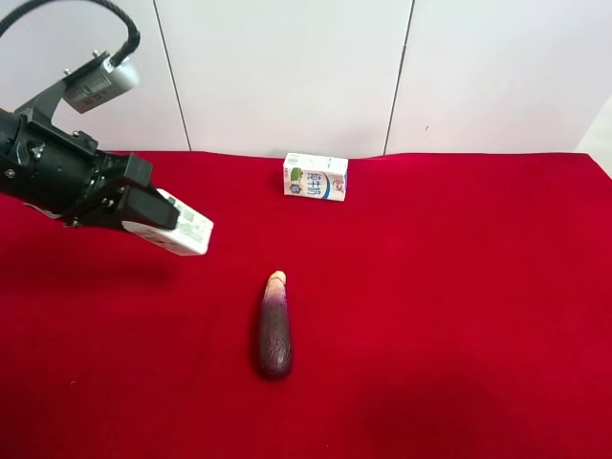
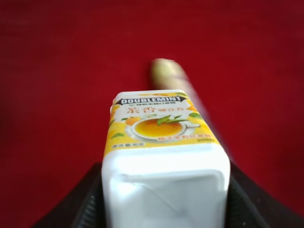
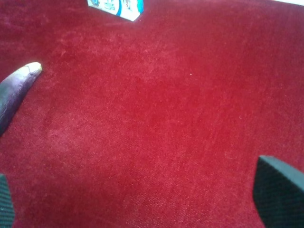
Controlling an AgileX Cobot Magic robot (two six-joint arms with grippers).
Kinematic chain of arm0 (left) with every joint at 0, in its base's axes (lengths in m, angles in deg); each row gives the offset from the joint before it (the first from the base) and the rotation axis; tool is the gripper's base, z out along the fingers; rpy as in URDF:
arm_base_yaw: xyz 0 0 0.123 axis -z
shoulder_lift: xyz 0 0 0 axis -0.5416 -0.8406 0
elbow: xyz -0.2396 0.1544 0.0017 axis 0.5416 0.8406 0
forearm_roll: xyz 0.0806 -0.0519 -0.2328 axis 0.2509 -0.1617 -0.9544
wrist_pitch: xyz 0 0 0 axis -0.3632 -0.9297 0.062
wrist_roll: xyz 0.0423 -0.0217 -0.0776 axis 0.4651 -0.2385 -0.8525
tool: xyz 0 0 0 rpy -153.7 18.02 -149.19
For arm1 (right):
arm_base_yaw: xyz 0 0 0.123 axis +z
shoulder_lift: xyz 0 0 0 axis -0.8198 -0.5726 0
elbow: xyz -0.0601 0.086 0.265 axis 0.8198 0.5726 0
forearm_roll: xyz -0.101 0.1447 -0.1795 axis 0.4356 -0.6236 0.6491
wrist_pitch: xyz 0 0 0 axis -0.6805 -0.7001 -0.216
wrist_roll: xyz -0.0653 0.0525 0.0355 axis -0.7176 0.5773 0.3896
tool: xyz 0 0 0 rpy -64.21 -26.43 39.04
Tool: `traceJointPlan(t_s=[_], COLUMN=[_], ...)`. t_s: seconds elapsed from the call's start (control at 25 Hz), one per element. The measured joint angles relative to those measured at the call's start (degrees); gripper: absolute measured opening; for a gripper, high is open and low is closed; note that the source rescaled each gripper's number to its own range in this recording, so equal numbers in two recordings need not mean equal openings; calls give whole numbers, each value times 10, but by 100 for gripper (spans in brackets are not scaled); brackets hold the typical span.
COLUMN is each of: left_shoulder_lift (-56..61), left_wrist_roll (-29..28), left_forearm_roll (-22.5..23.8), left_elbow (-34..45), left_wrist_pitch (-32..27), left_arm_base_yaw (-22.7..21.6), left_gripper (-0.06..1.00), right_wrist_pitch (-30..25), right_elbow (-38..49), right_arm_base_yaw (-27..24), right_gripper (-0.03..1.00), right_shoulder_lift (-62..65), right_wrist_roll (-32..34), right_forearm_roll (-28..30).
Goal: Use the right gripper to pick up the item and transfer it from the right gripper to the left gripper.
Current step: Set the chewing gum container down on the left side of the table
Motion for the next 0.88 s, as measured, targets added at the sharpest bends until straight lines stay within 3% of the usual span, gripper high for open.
traceJointPlan(t_s=[0.24, 0.4, 0.56, 0.88], left_shoulder_lift=[-2, -28, -69, -154], left_wrist_roll=[-159, -254, -284, -288], left_forearm_roll=[248, 379, 427, 433], left_elbow=[0, 0, 0, 0], left_wrist_pitch=[39, 39, 46, 71], left_arm_base_yaw=[0, 0, 0, 0], left_gripper=[1, 1, 1, 1], right_wrist_pitch=[0, 0, 0, 0], right_elbow=[0, 0, 0, 0], right_arm_base_yaw=[0, 0, 0, 0], right_gripper=[99, 99, 99, 99], right_shoulder_lift=[0, 0, 0, 0], right_wrist_roll=[0, 0, 0, 0], right_forearm_roll=[0, 0, 0, 0])
